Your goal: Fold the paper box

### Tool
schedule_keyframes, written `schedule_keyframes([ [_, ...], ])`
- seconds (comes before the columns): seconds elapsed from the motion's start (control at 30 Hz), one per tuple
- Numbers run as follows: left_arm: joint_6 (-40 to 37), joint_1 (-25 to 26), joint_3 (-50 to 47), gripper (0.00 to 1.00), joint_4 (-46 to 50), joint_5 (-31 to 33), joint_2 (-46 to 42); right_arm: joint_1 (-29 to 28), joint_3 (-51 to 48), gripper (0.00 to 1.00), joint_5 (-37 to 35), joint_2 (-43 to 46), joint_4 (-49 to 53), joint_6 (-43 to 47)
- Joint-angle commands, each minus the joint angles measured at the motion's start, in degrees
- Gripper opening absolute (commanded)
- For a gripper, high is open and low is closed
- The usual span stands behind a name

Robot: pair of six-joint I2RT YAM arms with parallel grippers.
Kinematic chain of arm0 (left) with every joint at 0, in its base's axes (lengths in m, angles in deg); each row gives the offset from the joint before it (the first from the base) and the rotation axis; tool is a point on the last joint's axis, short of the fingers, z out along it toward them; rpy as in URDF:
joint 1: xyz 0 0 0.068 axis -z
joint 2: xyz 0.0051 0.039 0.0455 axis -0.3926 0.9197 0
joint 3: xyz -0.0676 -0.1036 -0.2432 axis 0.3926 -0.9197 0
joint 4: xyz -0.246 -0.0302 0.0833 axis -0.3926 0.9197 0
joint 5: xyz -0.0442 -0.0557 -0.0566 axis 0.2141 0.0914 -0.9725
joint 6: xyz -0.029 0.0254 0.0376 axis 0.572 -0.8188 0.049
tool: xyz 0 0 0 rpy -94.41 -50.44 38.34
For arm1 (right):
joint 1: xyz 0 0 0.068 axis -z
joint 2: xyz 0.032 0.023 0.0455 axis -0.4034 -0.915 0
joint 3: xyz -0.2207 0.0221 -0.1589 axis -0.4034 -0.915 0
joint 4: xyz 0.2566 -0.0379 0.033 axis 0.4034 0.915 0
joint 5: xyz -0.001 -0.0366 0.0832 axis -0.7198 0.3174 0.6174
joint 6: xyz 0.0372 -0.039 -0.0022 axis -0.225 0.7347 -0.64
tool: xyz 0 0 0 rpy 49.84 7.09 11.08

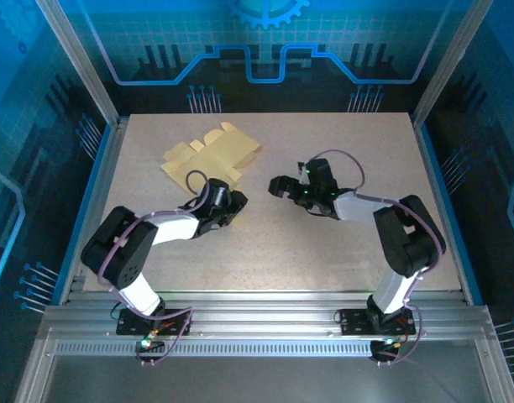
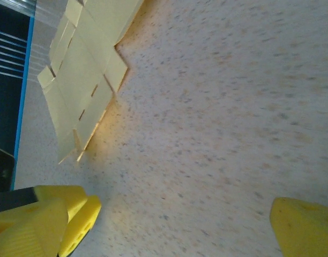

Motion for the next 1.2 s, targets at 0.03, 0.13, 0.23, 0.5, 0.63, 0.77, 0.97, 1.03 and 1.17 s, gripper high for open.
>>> schedule_keyframes([
  [0.03, -8.3, -4.5, -1.9, 0.70, 10.5, 10.9, -13.6, -4.7, 9.3, 0.94, -2.5, -5.7, 4.4, -6.6],
  [0.13, -12.1, -8.0, -4.4, 0.86, 17.1, 13.3, -22.7, -6.3, 15.3, 0.85, -2.0, -11.1, 6.1, -10.7],
  [0.23, -14.6, -11.7, -5.6, 0.99, 23.1, 13.1, -30.1, -7.7, 21.0, 0.69, 0.1, -16.7, 6.9, -15.1],
  [0.5, -20.0, -13.1, -5.7, 0.99, 32.9, 14.3, -41.6, -10.5, 35.5, 0.46, 3.5, -30.1, 10.4, -20.2],
  [0.63, -21.7, -13.4, -5.8, 0.99, 33.7, 13.7, -41.6, -10.9, 41.4, 0.37, 4.6, -34.1, 13.1, -18.8],
  [0.77, -22.1, -13.6, -6.0, 0.99, 32.4, 12.6, -40.0, -10.4, 43.2, 0.26, 4.9, -35.4, 14.2, -18.1],
  [0.97, -22.7, -13.7, -5.4, 0.99, 30.5, 10.7, -36.6, -8.7, 43.9, 0.03, 5.5, -34.4, 18.5, -13.7],
  [1.03, -23.8, -13.6, -4.9, 0.99, 30.3, 10.1, -35.7, -8.0, 43.6, 0.00, 4.9, -33.1, 21.6, -10.1],
  [1.17, -27.3, -13.7, -2.9, 0.99, 31.0, 8.3, -33.5, -6.4, 41.1, 0.00, 3.8, -26.9, 28.1, 0.1],
])
